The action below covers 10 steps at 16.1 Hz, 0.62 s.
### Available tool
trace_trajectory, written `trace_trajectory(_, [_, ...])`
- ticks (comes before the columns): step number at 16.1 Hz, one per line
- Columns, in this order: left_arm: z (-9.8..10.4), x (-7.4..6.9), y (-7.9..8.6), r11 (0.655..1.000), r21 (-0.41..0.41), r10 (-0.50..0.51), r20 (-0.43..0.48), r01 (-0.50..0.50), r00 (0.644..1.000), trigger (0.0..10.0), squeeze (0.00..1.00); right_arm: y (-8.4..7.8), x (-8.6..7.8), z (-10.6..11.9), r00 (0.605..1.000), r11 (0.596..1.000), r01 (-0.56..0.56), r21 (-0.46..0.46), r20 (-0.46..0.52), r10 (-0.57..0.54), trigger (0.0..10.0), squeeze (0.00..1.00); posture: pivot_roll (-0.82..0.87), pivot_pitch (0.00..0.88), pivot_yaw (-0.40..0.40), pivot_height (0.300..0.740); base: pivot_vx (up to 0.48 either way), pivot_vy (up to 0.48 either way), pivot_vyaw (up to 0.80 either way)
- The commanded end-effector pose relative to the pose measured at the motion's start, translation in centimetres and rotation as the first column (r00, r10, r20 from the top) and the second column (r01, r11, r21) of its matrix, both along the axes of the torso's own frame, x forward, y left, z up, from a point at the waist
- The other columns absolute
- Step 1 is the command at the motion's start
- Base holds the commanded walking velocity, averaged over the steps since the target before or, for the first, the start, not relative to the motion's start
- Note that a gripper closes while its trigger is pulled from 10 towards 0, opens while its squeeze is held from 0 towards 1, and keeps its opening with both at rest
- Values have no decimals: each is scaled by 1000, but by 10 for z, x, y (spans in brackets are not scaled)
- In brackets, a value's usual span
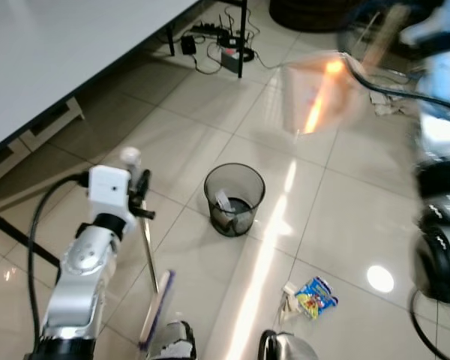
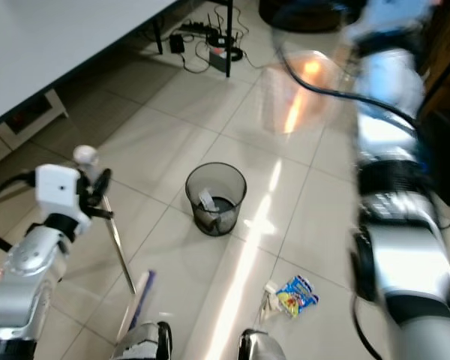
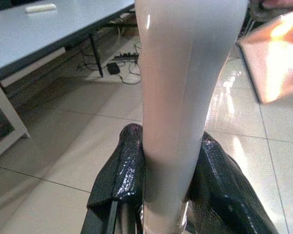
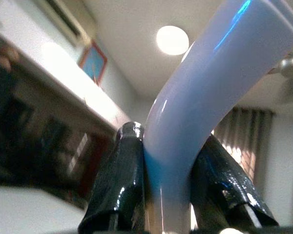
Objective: Sweep floor
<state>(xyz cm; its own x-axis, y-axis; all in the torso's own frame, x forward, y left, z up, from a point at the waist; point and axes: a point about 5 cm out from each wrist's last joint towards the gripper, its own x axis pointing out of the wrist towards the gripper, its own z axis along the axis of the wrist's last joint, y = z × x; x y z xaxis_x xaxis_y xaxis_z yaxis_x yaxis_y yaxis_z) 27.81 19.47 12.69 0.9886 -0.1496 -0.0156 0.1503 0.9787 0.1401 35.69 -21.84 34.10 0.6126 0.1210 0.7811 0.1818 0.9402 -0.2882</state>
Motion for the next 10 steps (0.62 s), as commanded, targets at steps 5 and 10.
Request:
trace_trajectory(5, [-2, 4, -4, 998, 13, -56, 19, 55, 998, 10000, 0, -58, -39, -73, 936, 957, 275, 89, -255, -245, 10000, 0, 12, 97, 41, 740, 0, 0, 0])
trace_trajectory(10, [-1, 13, -10, 998, -14, -61, 24, 62, 998, 10000, 0, -47, -62, -112, 887, 935, 337, 111, -371, -276, 10000, 0, 2, 73, 49, 740, 0, 0, 0])
